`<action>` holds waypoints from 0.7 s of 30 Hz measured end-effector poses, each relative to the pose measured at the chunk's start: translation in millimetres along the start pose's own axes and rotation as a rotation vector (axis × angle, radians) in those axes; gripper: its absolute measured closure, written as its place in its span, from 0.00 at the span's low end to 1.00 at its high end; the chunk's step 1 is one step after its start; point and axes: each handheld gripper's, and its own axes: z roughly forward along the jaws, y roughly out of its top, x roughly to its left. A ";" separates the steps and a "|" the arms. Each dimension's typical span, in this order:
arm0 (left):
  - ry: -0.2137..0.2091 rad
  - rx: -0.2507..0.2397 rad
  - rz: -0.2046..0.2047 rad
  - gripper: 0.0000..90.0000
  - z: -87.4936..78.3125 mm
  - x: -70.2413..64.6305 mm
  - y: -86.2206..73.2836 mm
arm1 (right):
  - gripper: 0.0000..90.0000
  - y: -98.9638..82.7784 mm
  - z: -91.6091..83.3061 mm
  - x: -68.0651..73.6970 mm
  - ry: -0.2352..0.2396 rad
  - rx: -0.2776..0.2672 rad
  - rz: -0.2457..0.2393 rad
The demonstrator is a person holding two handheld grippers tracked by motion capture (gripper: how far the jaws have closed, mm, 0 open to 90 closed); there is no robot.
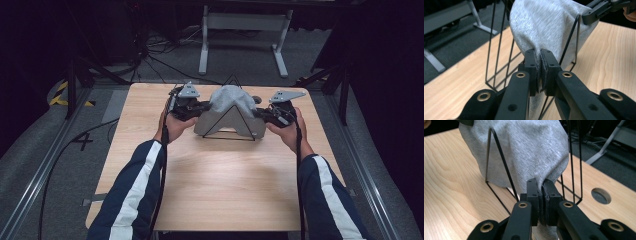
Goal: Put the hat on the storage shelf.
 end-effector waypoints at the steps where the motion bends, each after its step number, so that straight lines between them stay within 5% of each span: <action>1: 0.000 0.017 0.000 0.94 2.5 -0.5 -3.1 | 0.95 -1.5 1.6 0.1 0.000 0.004 -0.001; 21: 0.020 0.142 0.015 0.94 32.4 -1.6 -30.1 | 0.94 -30.4 28.4 -1.2 0.004 0.063 0.053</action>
